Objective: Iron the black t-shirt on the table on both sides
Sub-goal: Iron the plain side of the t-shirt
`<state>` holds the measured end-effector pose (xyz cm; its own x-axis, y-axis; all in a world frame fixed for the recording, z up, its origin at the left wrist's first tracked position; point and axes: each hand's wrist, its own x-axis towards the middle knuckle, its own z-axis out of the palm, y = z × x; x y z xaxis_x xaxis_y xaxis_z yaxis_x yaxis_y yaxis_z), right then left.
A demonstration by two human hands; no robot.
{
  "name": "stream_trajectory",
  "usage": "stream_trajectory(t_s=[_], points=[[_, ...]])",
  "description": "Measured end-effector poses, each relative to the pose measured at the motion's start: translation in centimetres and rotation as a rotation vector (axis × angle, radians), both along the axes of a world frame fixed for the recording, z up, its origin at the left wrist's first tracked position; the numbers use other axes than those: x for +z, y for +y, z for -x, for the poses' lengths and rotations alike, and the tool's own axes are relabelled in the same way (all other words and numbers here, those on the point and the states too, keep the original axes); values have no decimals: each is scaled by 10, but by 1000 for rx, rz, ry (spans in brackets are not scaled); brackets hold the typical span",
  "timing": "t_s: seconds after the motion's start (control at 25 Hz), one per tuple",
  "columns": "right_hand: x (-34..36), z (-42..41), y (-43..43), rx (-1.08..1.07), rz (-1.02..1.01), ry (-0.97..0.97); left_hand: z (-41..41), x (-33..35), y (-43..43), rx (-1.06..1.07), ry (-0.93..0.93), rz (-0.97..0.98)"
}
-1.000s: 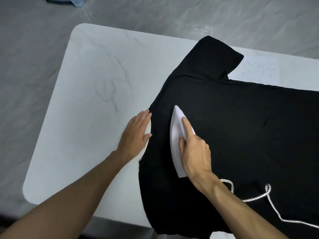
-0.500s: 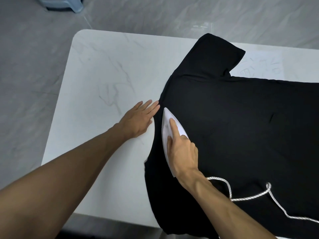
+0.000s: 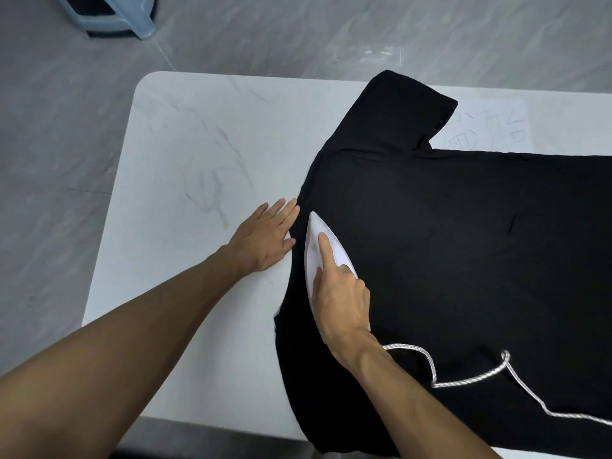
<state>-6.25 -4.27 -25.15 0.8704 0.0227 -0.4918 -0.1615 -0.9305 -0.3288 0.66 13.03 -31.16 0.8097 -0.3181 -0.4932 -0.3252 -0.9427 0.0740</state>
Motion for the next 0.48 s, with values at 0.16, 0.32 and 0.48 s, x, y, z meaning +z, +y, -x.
stream_trajectory(t_s=[0.16, 0.32, 0.48], points=[[2, 0, -9, -91, -241, 22, 5, -3, -2, 10, 24, -8], [1, 0, -10, -65, -242, 15, 5, -6, -2, -12, 25, -1], [0, 0, -7, -55, -190, 22, 15, 5, 4, -23, 28, 26]])
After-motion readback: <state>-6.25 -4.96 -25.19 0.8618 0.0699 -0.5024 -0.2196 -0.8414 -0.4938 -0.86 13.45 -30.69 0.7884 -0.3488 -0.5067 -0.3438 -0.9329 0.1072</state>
